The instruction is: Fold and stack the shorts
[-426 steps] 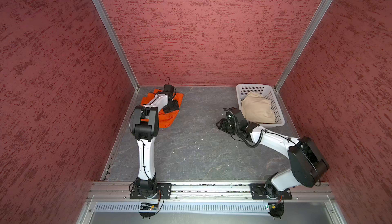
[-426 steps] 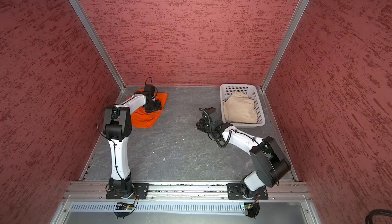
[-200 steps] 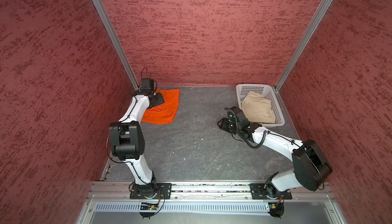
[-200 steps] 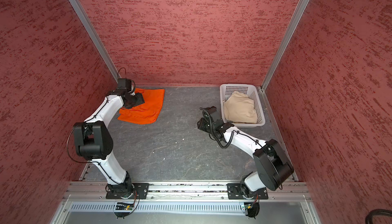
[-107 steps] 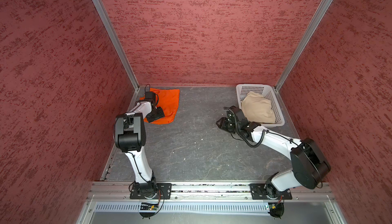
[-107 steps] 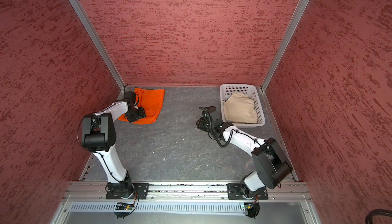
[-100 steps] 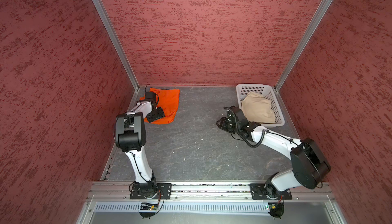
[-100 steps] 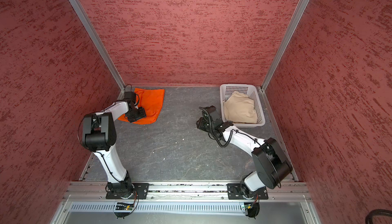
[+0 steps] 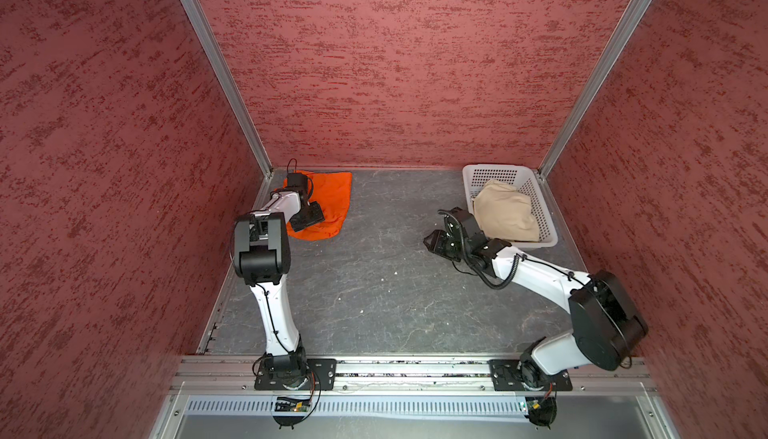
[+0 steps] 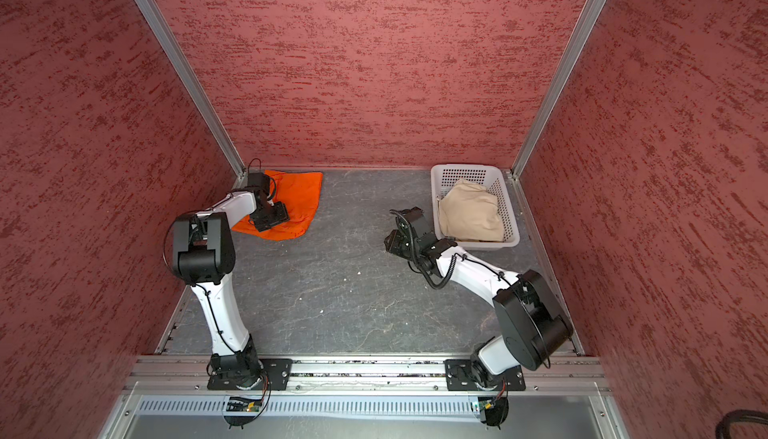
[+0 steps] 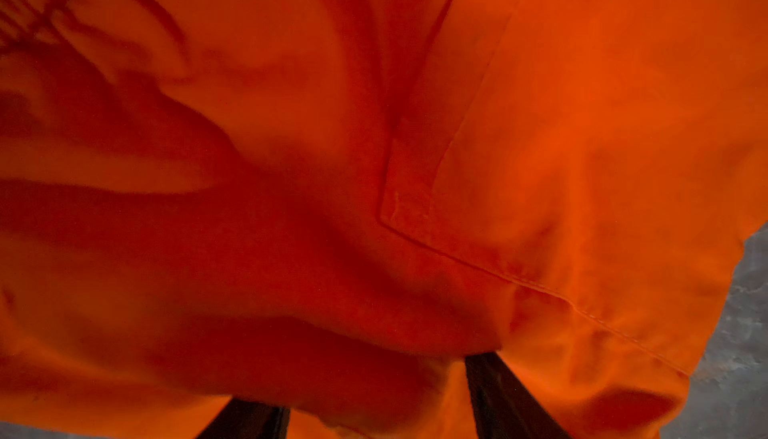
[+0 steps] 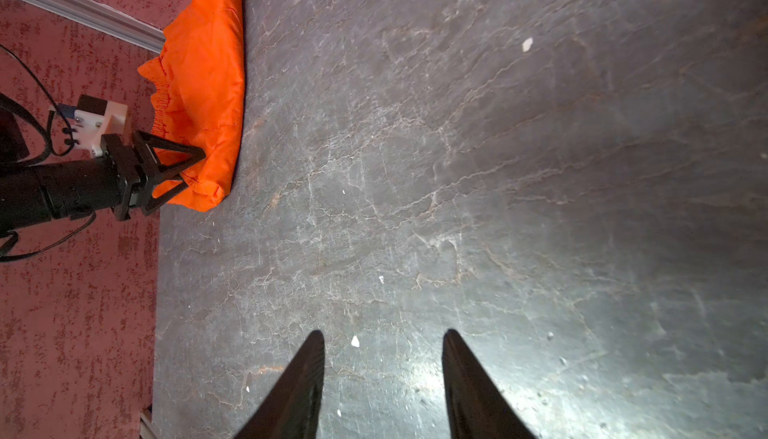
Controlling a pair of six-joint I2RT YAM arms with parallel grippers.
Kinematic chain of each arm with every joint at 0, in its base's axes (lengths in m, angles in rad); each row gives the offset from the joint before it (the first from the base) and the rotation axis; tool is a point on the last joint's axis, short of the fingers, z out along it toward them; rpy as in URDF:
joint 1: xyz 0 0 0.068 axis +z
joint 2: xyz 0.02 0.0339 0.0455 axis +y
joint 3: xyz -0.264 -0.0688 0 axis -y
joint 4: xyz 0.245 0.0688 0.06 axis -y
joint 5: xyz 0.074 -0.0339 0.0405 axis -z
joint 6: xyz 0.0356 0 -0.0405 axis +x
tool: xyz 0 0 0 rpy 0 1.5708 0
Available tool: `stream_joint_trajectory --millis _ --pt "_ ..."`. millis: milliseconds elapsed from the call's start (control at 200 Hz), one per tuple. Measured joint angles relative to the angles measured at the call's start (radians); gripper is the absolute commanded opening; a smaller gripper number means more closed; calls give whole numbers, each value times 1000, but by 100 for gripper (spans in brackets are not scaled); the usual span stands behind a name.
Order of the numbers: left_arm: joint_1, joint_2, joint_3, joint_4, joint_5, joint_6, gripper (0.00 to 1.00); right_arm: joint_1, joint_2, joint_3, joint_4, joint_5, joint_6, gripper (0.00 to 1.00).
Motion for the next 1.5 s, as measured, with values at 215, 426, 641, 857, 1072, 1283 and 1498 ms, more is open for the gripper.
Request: stream_joint_trajectory --millis 215,426,641,857,1072,1283,1498 --pt "-1 40 57 -3 1 -1 67 0 0 0 -1 2 0 48" --pt "-15 -33 35 -24 11 -6 69 -5 -1 27 -39 3 -15 48" --pt "-101 -377 -81 -10 18 -9 71 -48 -13 145 -128 14 -81 48" --pt "-316 -680 -312 106 16 -20 71 -156 -19 246 -261 29 -182 49" --pt "-500 -716 -543 201 34 -119 71 -374 14 420 -456 55 -333 50" --pt "-545 -658 -553 222 38 -156 71 -550 136 620 -607 155 -473 54" --pt "-534 -626 -526 243 39 -156 70 -640 333 732 -686 187 -523 54"
